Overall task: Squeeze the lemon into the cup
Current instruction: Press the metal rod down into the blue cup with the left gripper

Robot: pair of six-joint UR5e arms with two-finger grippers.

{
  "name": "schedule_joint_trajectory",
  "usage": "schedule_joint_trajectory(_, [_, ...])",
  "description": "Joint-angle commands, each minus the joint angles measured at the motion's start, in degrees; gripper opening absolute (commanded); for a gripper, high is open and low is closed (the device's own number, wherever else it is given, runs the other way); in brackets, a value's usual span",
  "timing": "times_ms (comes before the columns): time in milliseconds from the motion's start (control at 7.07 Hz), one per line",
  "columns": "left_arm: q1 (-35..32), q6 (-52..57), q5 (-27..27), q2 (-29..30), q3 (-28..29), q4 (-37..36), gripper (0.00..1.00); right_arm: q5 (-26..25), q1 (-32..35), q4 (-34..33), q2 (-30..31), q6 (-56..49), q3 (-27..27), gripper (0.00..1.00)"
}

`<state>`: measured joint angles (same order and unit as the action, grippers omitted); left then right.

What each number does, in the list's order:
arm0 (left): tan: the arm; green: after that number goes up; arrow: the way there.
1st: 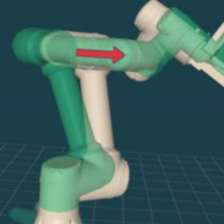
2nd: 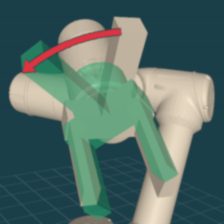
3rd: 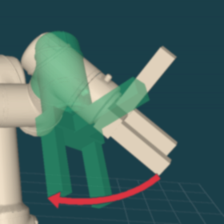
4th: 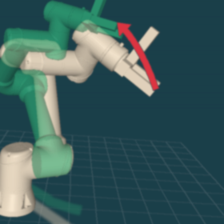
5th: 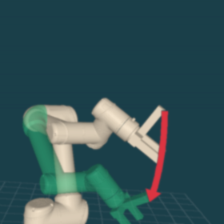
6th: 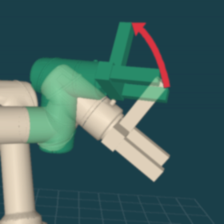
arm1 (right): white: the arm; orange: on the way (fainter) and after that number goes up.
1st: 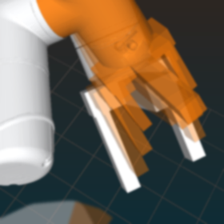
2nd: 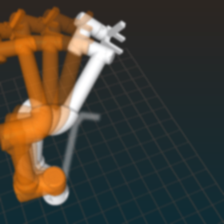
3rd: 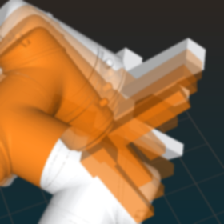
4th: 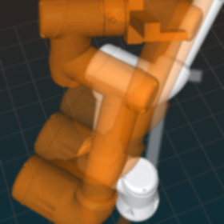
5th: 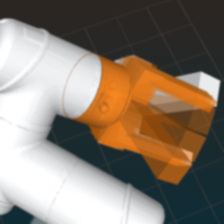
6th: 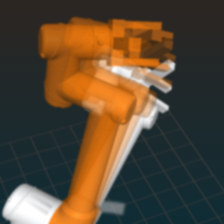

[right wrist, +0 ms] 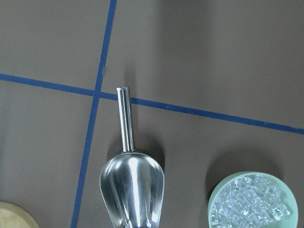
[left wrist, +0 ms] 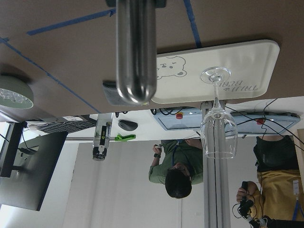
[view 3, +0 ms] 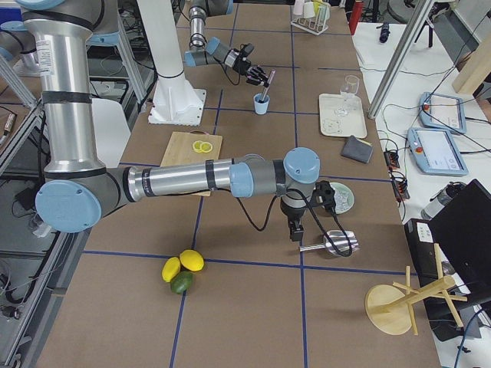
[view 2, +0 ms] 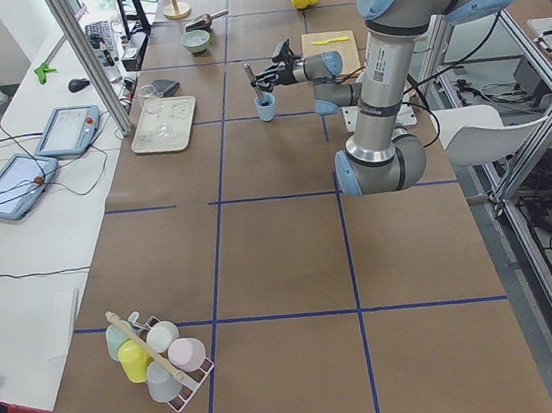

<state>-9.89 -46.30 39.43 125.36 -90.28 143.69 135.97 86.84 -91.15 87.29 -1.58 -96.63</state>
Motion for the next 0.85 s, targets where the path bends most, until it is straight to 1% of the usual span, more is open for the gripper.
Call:
schedule_joint_trajectory(0, [0.0, 5.5, 0.8, 0.0, -4.7, 0.1, 0.0, -0.1, 0.0, 0.0, 0.0, 0.0, 0.0, 1.0])
schedule_joint_trajectory(141, [0.0, 11.5, 1.7, -0.1, -10.2, 0.2, 0.0, -0.1, 0.0, 0.0, 0.0, 0.0, 0.0, 1.0])
schedule_joint_trajectory(283, [-0.1, 12.4, 2.7, -0.5, -13.2, 0.0, 0.0, 0.0, 0.0, -0.1, 0.0, 0.0, 0.0, 1.0])
schedule_joint_trajectory(424, [-0.7, 12.4, 6.4, -0.3, -14.3, 0.0, 0.0, -0.1, 0.0, 0.0, 0.0, 0.0, 0.0, 1.0])
schedule_joint_trajectory(566, [-3.1, 12.5, 9.7, -0.6, -15.7, -0.9, 0.0, -0.1, 0.0, 0.0, 0.0, 0.0, 0.0, 1.0])
schedule_joint_trajectory(707, [-8.0, 12.4, 18.9, -1.8, -15.7, -2.8, 0.0, -0.1, 0.0, 0.0, 0.0, 0.0, 0.0, 1.0])
